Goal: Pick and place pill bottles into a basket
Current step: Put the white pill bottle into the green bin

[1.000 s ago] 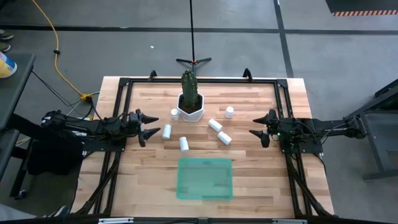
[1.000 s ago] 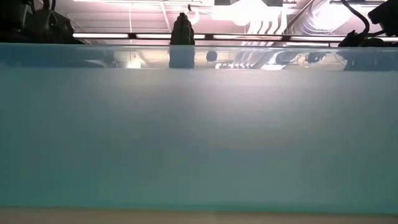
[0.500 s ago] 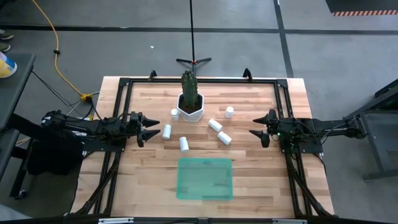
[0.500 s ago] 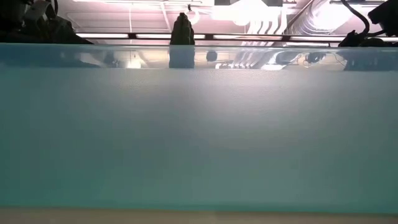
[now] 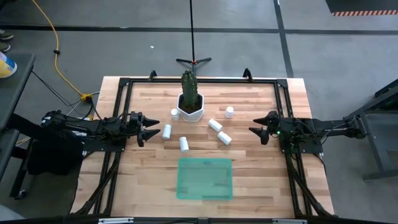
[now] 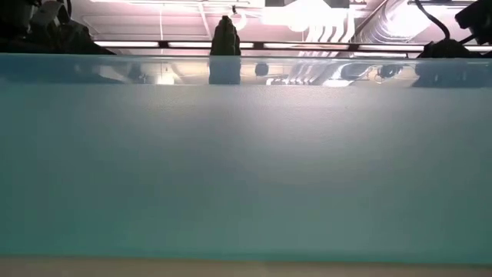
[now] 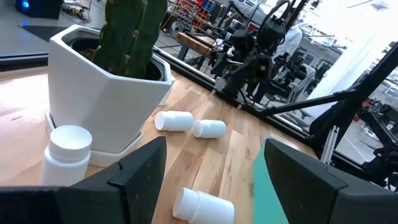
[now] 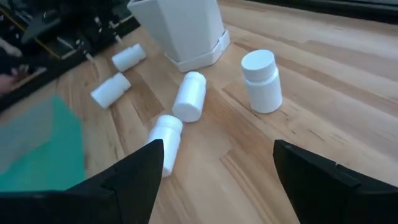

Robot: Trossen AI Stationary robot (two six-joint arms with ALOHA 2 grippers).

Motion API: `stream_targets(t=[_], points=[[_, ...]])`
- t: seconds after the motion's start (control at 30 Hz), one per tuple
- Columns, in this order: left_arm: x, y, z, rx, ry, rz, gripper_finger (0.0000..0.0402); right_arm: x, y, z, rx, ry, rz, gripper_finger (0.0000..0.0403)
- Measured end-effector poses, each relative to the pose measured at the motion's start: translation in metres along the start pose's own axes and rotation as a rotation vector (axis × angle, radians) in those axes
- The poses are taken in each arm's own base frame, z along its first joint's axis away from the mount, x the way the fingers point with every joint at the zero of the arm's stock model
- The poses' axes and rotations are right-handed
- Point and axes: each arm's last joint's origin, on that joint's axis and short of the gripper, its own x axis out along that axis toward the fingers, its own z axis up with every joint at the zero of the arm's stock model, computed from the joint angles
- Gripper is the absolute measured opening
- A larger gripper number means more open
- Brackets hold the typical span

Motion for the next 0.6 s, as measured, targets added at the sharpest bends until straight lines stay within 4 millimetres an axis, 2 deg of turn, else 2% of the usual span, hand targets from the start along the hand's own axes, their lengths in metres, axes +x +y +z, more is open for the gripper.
stream_targets(t=[0.6], points=[[0.000, 0.001, 0.004, 0.054, -0.063, 0.068, 0.0305, -0.001, 0.009, 0.014, -0.073, -0.151, 0.065, 0.0293]])
